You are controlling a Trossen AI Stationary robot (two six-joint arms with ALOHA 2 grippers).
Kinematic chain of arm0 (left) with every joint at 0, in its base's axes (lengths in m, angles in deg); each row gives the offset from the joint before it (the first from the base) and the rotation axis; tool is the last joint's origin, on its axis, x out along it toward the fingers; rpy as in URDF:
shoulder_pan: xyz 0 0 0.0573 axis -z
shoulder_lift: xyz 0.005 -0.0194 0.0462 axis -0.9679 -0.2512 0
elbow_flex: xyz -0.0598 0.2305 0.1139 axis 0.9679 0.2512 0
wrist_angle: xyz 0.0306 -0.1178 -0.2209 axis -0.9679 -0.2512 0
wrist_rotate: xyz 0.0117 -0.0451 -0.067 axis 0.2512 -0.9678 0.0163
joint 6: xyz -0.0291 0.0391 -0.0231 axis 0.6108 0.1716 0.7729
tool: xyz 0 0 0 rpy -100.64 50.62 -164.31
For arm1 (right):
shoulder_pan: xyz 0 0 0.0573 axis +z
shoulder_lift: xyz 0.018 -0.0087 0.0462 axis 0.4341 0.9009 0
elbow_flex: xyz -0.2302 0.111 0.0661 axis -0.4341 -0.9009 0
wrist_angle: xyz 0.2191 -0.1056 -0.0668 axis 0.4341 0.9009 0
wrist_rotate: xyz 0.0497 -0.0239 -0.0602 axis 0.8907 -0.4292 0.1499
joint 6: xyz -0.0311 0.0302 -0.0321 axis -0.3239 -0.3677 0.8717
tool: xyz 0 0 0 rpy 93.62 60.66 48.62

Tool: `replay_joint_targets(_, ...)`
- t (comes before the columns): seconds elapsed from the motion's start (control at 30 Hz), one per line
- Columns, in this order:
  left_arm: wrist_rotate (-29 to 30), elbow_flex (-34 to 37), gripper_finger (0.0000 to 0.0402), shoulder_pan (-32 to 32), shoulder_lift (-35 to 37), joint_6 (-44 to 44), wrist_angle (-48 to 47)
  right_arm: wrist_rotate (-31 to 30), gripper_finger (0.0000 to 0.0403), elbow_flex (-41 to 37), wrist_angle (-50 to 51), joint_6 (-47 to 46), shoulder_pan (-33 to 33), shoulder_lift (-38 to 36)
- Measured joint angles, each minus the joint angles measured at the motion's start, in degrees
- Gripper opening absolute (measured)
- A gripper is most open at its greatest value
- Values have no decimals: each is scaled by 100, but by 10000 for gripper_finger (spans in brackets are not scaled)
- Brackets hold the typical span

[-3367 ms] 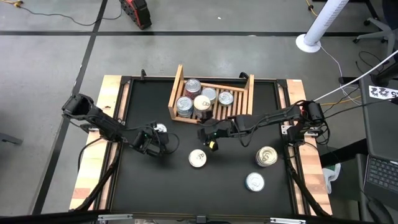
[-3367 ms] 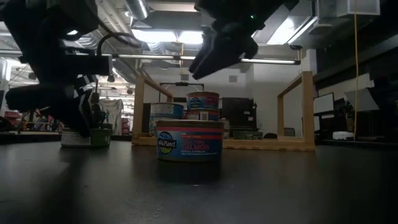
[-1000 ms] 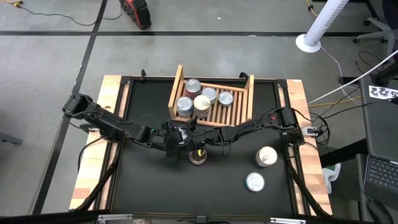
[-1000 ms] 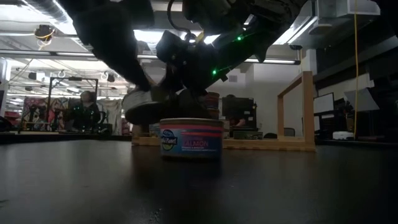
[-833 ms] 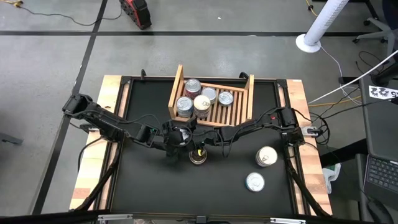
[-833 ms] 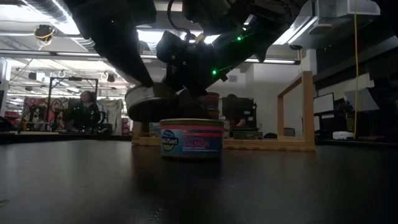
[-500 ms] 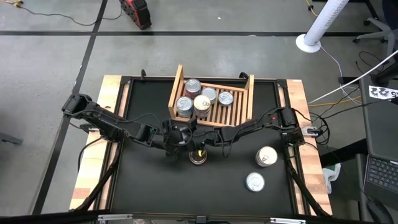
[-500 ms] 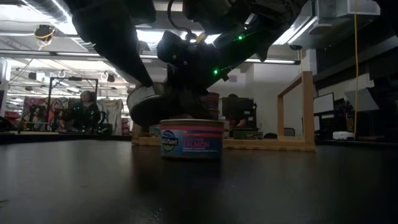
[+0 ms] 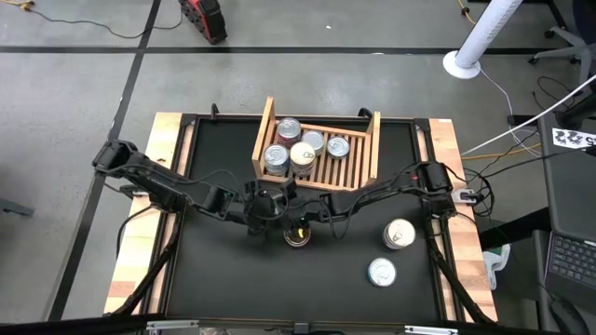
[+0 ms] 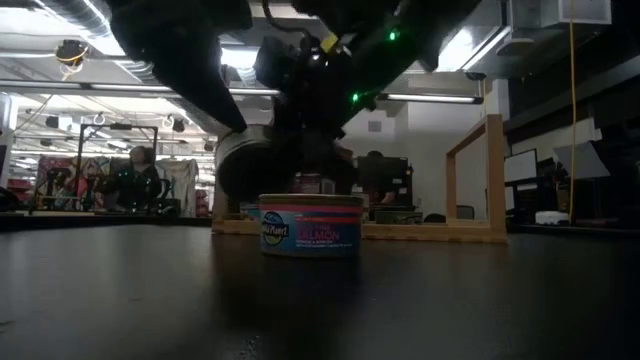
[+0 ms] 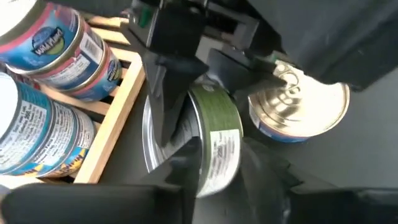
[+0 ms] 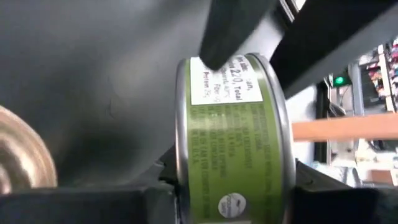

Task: Stack canned seafood by type on shelf
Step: Stack the green tuna can on top of the other green tuna can on the shelf

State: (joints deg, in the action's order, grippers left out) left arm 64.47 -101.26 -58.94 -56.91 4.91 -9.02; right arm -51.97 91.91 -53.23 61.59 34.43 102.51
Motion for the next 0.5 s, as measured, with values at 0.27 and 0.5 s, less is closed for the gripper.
replay_joint_targets(0.27,45,-143,157,2,365,-123,-35,-309,129,482,1613,-539,135,-61)
replay_joint_targets(0.5,86,-150,153,2,629,-111,-352,-451,126,705,3045,-964,282,-378)
